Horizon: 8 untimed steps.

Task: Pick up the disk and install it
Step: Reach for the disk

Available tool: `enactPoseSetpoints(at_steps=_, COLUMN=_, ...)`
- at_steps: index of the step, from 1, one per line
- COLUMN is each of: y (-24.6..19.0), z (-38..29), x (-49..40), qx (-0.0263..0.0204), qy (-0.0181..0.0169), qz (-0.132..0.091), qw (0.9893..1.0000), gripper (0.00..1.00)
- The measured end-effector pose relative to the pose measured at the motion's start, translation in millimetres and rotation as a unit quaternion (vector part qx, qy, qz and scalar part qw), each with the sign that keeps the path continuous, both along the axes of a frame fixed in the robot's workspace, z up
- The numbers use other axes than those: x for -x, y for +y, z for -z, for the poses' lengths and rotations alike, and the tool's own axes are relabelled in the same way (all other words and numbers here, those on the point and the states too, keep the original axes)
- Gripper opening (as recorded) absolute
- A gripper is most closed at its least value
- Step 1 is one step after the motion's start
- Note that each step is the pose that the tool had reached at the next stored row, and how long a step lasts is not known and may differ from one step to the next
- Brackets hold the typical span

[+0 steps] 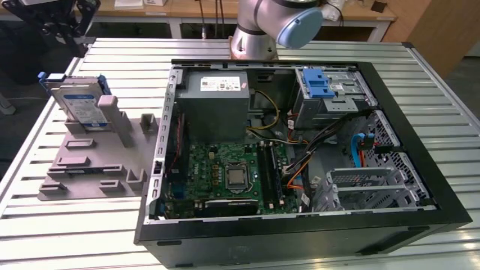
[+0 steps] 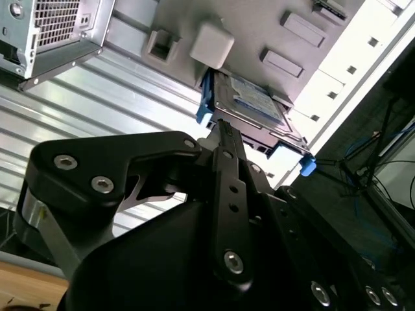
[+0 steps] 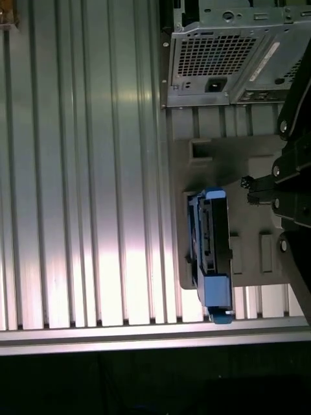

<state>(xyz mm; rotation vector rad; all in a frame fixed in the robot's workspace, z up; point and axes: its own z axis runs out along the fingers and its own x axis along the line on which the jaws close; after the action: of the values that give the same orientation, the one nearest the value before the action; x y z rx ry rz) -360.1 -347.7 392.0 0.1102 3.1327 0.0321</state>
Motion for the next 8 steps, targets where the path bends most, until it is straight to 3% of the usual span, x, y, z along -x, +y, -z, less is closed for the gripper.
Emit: enactPoseSetpoints(at_steps=8, y=1.5, z=0.2, x=26.1, qx=0.0000, qy=0.0000, qz=0.000, qw=1.0000, gripper=0.11)
